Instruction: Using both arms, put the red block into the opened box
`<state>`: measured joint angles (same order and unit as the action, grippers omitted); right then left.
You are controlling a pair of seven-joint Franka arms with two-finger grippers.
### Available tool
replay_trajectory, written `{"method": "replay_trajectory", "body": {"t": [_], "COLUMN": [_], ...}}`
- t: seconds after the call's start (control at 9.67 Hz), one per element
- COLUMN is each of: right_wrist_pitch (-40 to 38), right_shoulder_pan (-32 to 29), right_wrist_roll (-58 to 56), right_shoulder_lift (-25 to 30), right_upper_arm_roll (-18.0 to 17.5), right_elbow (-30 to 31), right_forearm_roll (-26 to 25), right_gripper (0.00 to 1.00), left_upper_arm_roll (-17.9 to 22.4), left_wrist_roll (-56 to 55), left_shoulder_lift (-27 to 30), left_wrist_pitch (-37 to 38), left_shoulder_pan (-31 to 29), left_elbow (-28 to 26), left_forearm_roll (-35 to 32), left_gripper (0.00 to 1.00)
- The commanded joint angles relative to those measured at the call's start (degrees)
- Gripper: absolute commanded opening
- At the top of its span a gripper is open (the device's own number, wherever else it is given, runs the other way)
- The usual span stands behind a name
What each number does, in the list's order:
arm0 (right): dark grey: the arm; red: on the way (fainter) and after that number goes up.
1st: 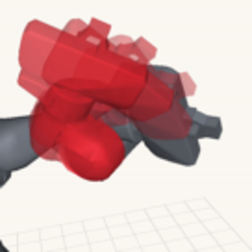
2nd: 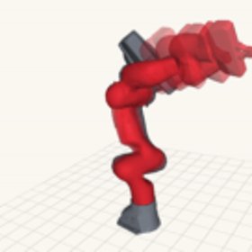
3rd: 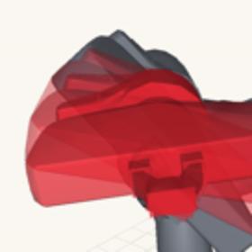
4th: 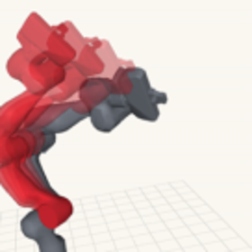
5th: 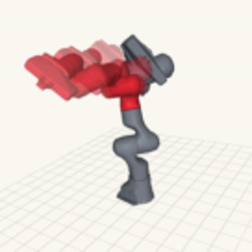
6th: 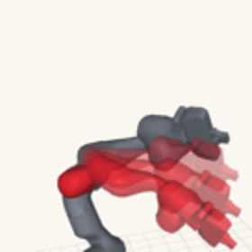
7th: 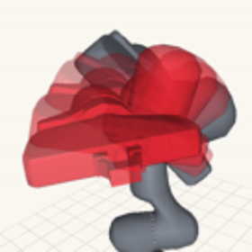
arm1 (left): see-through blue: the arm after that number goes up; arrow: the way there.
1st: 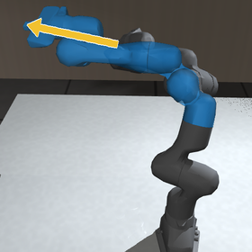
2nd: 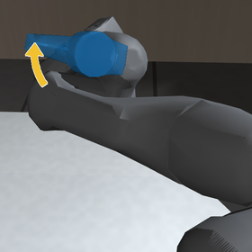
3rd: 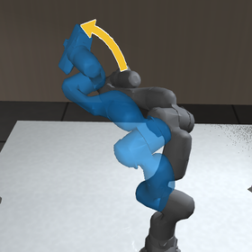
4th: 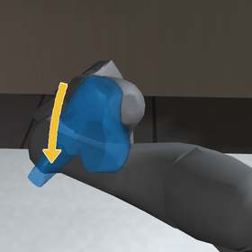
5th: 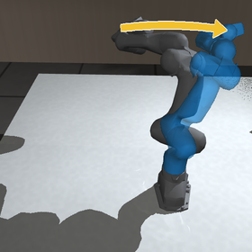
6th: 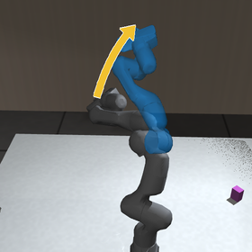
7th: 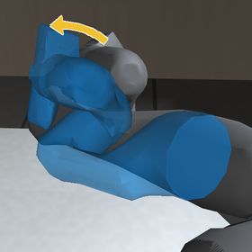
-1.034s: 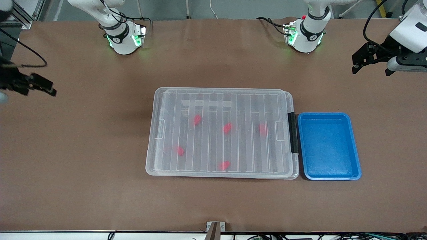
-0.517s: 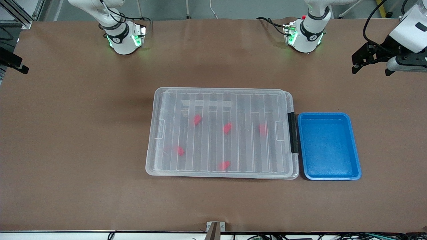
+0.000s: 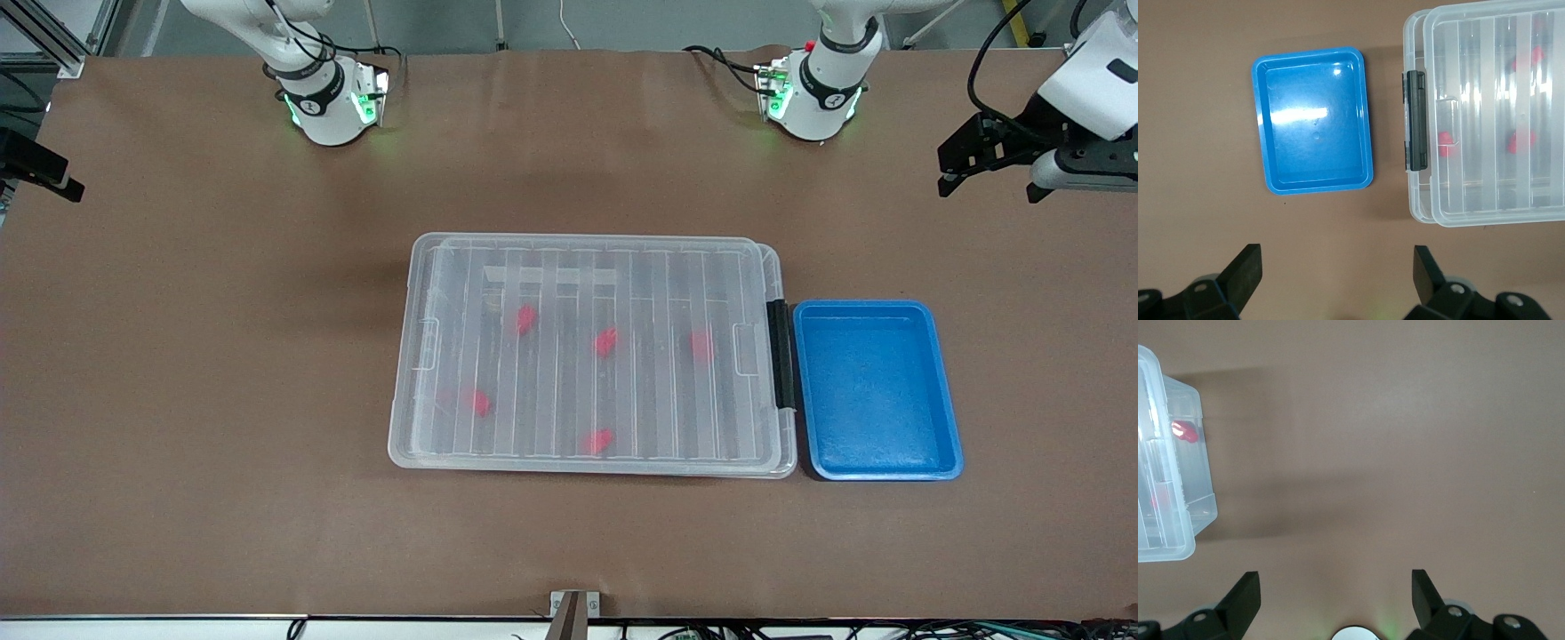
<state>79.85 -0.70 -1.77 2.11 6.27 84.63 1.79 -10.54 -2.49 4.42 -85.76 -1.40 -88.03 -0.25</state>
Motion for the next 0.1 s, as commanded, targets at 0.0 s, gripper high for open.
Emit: {"method": "replay_trajectory", "body": {"t": [0.0], "right_wrist_pitch": [0.7], "right_shoulder_pan": [-0.5], "right_wrist_roll": [-0.8], "right_shoulder_lift": [0.0], "right_upper_arm_roll": [-0.6], "right_elbow": [0.0], "right_forearm_roll": [-1.1], "right_gripper": [1.0], "left_upper_arm_roll": [0.3], "left_wrist_roll": [0.5], "left_shoulder_lift": [-1.5], "left_wrist_pitch": [0.0], "left_shoulder_pan": [0.0], "left_elbow": [0.9], "left_forearm_roll": [-0.5], "left_gripper": [1.0]}}
